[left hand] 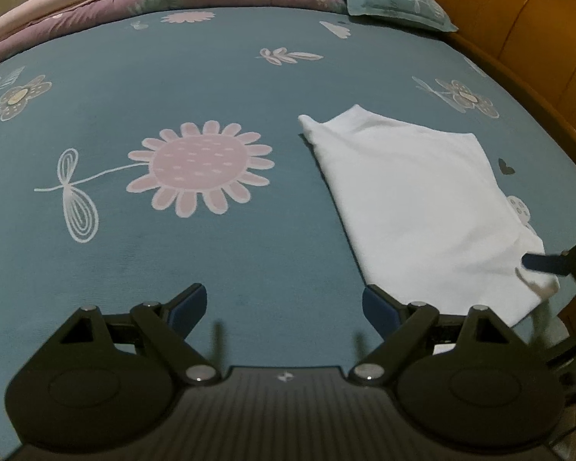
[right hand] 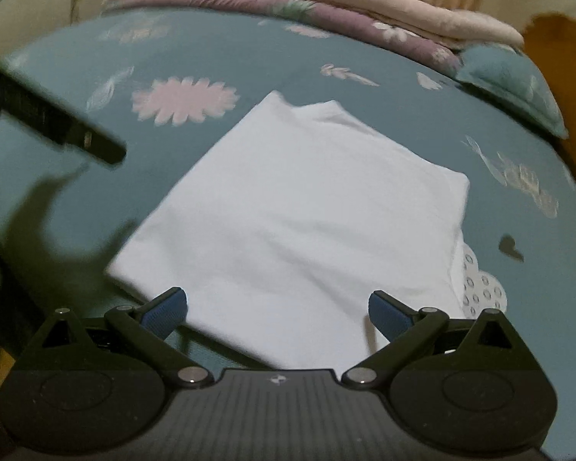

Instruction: Fold clothes

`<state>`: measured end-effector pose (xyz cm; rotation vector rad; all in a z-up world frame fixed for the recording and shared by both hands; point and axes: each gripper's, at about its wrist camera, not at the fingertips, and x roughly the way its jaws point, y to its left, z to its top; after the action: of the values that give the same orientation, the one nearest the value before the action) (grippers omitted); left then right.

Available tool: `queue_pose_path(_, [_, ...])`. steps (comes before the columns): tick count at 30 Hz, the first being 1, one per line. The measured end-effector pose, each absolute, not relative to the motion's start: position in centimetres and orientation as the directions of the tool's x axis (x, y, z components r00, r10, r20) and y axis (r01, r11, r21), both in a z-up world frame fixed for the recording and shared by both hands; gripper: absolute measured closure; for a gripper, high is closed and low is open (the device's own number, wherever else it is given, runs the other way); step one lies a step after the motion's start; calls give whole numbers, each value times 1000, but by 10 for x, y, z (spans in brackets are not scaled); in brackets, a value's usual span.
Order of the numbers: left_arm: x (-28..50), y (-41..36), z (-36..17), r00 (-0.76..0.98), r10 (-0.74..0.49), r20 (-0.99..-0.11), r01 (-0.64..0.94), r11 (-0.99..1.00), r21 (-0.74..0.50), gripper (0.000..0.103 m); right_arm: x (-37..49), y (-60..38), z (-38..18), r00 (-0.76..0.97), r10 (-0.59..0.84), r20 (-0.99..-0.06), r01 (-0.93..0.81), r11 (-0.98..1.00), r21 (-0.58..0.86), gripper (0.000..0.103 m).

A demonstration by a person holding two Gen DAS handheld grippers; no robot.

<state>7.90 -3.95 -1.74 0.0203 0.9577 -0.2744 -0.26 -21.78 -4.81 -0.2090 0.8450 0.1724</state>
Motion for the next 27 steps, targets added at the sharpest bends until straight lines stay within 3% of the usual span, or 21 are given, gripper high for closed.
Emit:
queue_pose_path(6, [76, -49, -15, 537, -241, -809, 271, 957, -105, 15, -2, -242, -58, 592, 117, -797, -189, 982, 4, 0])
queue_pose_path(16, [79, -56, -20, 507, -248, -826, 287, 952, -110, 15, 25, -284, -30, 693, 205, -691, -127, 978, 163, 0])
queue_pose_path(19, [81, -56, -20, 503, -246, -829, 283, 953, -110, 15, 46, -297, -49, 647, 241, -724, -84, 965, 247, 0])
queue_pose_path(27, [101, -54, -23, 483, -308, -820, 270, 943, -195, 15, 30, -311, -37, 693, 239, -680, -126, 969, 213, 0])
